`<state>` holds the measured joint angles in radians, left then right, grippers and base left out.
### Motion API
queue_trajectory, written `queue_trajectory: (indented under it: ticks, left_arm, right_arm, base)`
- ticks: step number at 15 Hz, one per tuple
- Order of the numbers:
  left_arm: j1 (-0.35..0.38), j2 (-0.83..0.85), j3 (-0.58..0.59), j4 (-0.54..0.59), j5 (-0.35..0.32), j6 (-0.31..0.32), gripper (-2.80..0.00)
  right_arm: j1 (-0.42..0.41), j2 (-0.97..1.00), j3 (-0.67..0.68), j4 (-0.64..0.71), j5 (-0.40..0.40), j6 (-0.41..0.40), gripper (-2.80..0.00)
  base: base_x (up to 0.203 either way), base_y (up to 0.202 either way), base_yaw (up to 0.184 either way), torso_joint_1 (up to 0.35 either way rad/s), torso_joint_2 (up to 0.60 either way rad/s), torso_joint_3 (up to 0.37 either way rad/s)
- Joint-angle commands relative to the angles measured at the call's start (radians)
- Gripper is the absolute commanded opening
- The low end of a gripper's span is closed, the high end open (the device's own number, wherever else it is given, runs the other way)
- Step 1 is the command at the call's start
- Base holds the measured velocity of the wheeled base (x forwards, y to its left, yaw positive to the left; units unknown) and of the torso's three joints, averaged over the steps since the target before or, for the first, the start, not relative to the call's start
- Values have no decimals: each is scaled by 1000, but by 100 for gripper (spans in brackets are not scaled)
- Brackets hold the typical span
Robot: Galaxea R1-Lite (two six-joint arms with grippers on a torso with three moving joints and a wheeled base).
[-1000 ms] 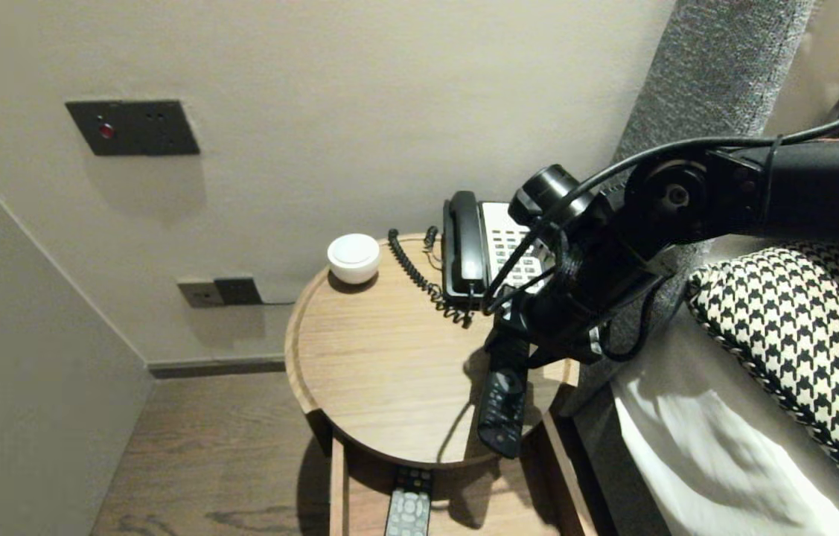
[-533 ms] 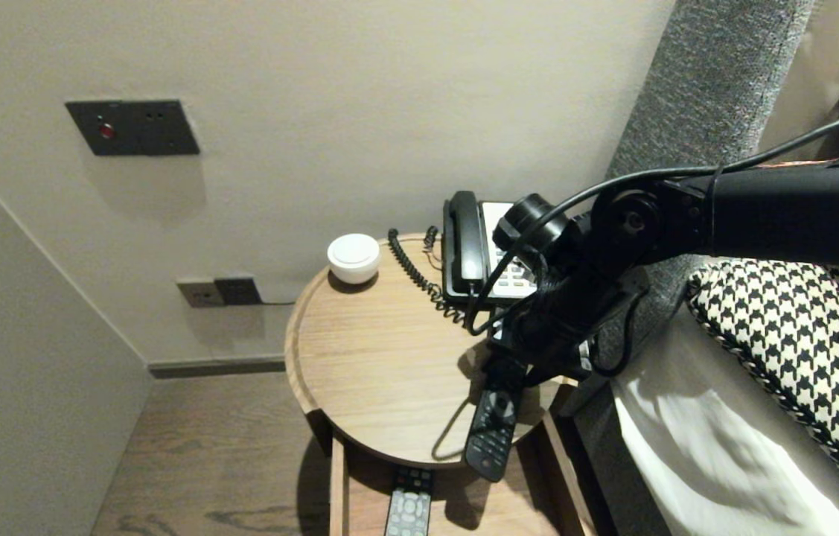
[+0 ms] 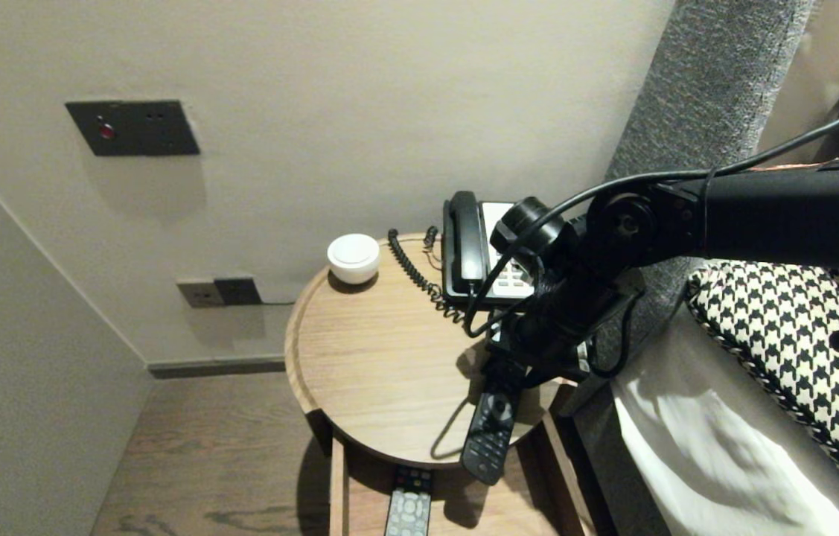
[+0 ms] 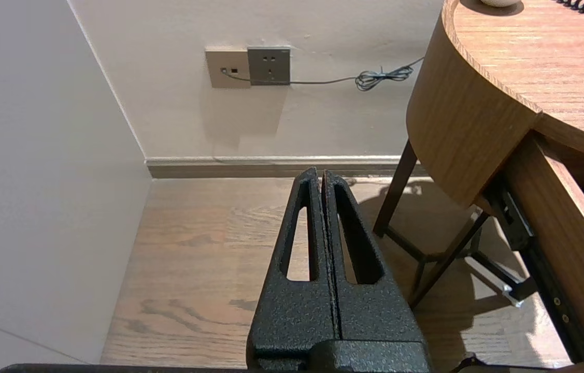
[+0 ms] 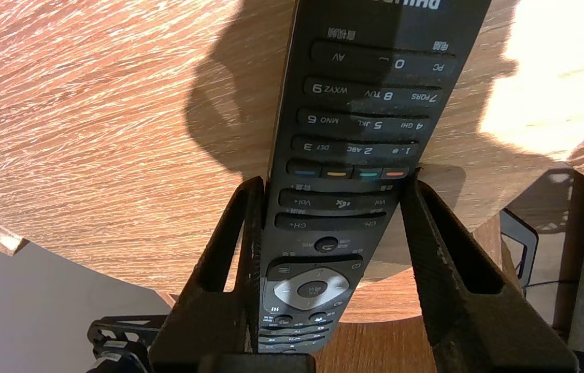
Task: Take the remote control out of the drawer one by one and place them on the table
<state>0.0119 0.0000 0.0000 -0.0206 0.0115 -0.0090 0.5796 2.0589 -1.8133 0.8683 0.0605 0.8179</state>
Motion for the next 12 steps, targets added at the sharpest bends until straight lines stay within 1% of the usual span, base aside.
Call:
queue_trajectory:
  ticks: [1,8,11,12]
  left_arm:
    - [0,-3,0,-1,1,-1,-280]
    - [0,-2,0,-1,1,0,-280]
    - [0,-3,-2,-1,1,-1,-280]
    - [0,-3,0,0,1,-1,-280]
  right_arm:
    - [9,-4,-3,5,1,4,0]
    - [12,-61,-31,27,1,9,0]
    - [27,-138,-46,76,2,22,0]
    - [33,-165,-46,96,4,25,-280]
  base:
    - [0,0,0,0,0,0]
    - [0,0,0,0,0,0]
    - [0,0,0,0,0,0]
    - [0,0,0,0,0,0]
